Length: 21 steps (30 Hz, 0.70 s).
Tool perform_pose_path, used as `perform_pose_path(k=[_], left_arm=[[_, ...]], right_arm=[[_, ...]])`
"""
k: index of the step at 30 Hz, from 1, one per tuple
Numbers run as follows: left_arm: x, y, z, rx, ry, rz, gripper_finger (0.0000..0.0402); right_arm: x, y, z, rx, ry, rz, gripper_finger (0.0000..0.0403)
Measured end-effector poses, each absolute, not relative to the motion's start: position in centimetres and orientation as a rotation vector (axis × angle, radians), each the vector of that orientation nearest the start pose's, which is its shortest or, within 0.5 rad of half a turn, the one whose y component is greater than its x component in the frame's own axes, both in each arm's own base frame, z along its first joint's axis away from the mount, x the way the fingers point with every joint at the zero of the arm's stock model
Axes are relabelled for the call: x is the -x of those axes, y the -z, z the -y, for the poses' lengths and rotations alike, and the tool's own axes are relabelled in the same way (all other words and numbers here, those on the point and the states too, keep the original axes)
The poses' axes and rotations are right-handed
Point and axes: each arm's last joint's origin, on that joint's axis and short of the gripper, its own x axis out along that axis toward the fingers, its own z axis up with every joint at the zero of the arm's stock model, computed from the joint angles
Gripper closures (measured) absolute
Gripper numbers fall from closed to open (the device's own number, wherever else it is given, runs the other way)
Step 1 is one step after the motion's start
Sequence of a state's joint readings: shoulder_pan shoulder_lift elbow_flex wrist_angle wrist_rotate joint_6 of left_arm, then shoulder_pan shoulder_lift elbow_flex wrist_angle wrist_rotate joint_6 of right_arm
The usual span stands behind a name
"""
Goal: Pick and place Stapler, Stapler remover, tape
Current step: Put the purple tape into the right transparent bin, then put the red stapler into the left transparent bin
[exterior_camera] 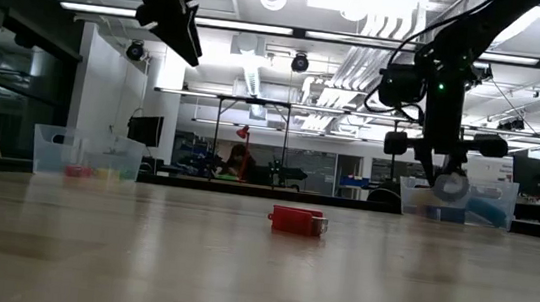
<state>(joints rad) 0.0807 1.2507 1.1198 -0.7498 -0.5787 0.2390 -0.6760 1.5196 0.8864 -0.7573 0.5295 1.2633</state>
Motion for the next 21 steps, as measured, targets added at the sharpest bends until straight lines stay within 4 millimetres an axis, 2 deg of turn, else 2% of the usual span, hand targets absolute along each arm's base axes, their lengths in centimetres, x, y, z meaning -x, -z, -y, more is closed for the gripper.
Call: perform_pose_path(k=[10, 21], left_arm=[[-24.56, -30.88, -3.46, -0.418, -0.465, -0.947, 0.0133], [-24.45, -30.75, -3.38, -0.428, -0.425, -0.968, 0.0133]], right_arm=[[-18.85, -17.83, 17.68, -1.018, 1.647, -0.753, 0.0308], [-19.15, -18.02, 17.78, -0.976, 1.589, -0.764, 0.0215]])
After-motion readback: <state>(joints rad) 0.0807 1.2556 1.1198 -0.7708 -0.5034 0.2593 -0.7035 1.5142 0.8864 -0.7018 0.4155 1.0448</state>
